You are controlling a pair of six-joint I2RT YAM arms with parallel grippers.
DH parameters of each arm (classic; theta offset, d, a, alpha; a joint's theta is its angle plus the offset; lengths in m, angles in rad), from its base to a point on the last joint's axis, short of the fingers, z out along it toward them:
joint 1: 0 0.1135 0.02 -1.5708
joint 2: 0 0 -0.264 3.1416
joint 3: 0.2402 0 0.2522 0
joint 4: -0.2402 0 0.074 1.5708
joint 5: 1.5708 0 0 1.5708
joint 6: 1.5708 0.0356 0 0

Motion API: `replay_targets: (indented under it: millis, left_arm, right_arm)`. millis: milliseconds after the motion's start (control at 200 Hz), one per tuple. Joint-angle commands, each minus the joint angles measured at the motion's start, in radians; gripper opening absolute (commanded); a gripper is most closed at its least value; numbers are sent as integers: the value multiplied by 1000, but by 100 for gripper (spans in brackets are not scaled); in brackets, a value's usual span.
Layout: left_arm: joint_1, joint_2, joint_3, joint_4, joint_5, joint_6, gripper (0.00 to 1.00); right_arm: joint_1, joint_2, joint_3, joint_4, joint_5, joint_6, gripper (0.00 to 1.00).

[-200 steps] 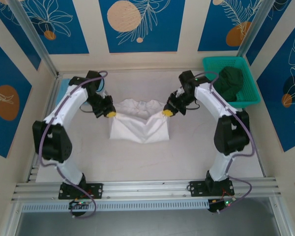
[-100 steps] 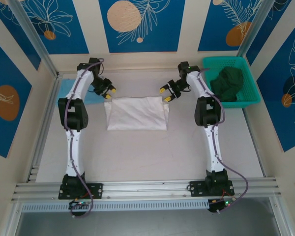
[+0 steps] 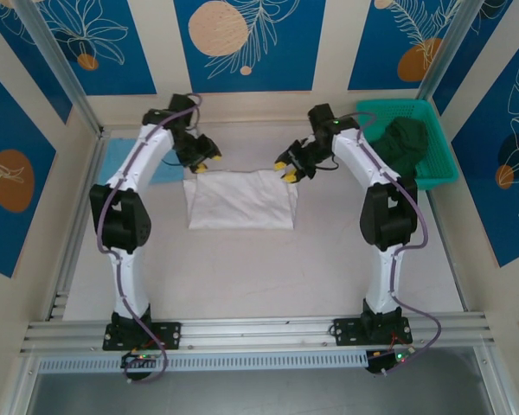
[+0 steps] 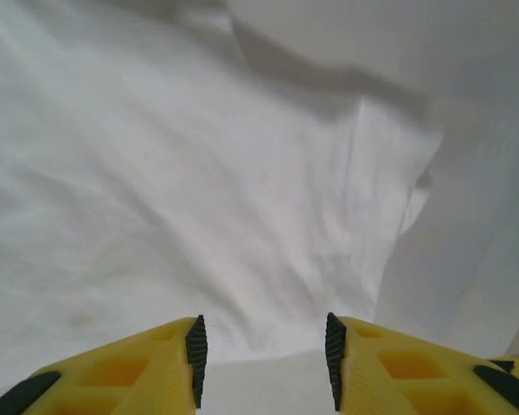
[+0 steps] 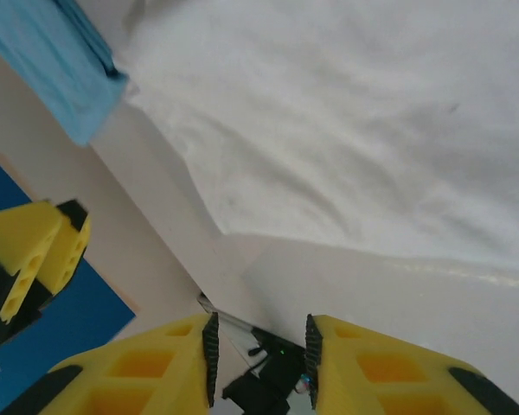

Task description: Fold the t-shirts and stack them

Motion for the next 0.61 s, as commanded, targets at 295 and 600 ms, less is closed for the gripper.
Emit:
replay_targets:
  millis: [295, 600]
  left_arm:
    - [-17, 12, -496, 141, -180, 63, 46]
    - [-12, -93, -514, 110, -197, 91, 84]
  right_arm:
    - [23, 153, -295, 114, 38, -49, 34]
    - [11, -8, -390, 180, 91, -64, 44]
